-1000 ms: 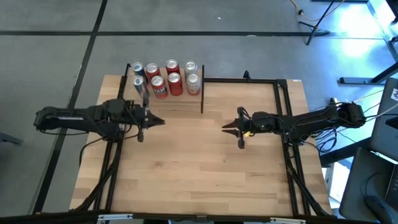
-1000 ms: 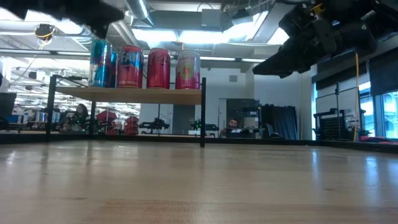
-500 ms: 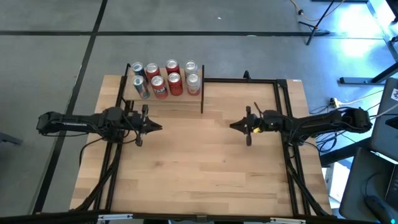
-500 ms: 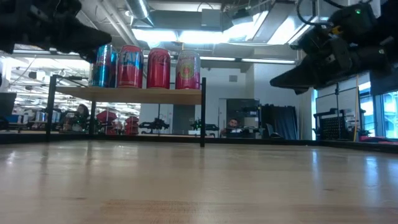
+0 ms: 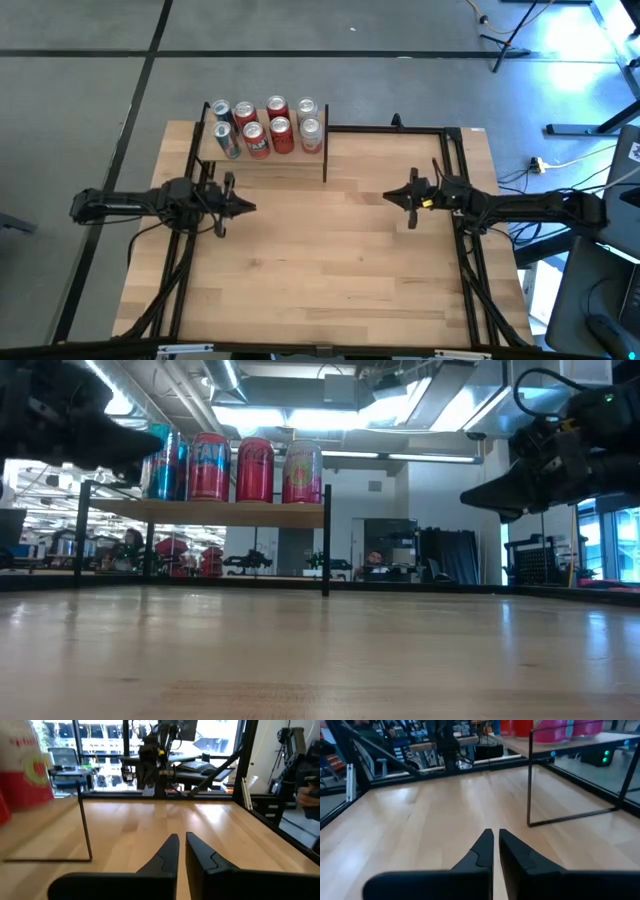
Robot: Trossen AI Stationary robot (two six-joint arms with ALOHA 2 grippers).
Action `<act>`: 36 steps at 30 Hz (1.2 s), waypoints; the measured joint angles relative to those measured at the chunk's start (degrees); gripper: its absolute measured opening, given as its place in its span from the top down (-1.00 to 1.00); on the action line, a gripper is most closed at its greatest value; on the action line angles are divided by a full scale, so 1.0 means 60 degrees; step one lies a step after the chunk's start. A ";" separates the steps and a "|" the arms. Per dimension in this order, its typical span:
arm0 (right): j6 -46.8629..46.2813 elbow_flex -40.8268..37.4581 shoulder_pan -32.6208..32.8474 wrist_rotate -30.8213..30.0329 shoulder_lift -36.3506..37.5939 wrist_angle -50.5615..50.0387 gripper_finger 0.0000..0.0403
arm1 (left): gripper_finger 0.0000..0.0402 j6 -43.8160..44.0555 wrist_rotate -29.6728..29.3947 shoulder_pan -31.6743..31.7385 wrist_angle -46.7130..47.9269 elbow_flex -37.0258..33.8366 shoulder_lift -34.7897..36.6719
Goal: Place canned beverage on shelf
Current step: Return to Home Position
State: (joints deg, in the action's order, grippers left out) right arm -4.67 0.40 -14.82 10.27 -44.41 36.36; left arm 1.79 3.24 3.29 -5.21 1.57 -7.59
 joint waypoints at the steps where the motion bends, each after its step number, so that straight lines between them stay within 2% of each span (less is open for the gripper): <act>1: 0.0001 0.0000 0.0007 0.0048 0.0134 -0.0084 0.91 | 0.99 0.0077 -0.0008 0.0000 0.0013 -0.0135 0.0138; 8: 0.0029 0.0000 0.0024 0.0062 0.0483 -0.0321 0.91 | 0.99 0.0137 -0.0187 0.0011 0.0662 -0.0190 0.0995; 16: -0.0088 0.0000 0.0024 0.0031 0.1076 -0.0912 0.91 | 0.99 -0.0316 -0.0544 0.0011 0.0759 -0.0183 0.1242; 21: -0.0236 0.0000 0.0024 -0.0797 0.2452 -0.2166 0.91 | 0.99 -0.0394 -0.0658 0.0011 0.0768 -0.0180 0.1199; 28: -0.0397 0.0000 0.0024 -0.1906 0.5121 -0.4559 0.91 | 0.99 -0.0394 -0.0654 0.0011 0.0768 -0.0183 0.1198; 33: -0.0429 0.0021 0.0028 -0.1811 0.7098 -0.5905 0.91 | 0.99 -0.0397 -0.0644 0.0011 0.0764 -0.0183 0.1198; 36: -0.0426 0.0040 0.0046 -0.1125 0.7381 -0.5850 0.91 | 0.99 -0.0398 -0.0629 0.0011 0.0763 -0.0183 0.1198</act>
State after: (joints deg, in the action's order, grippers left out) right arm -7.22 0.64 -14.55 3.52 -0.12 1.26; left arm -0.60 -0.54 3.36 -0.63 0.47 -0.40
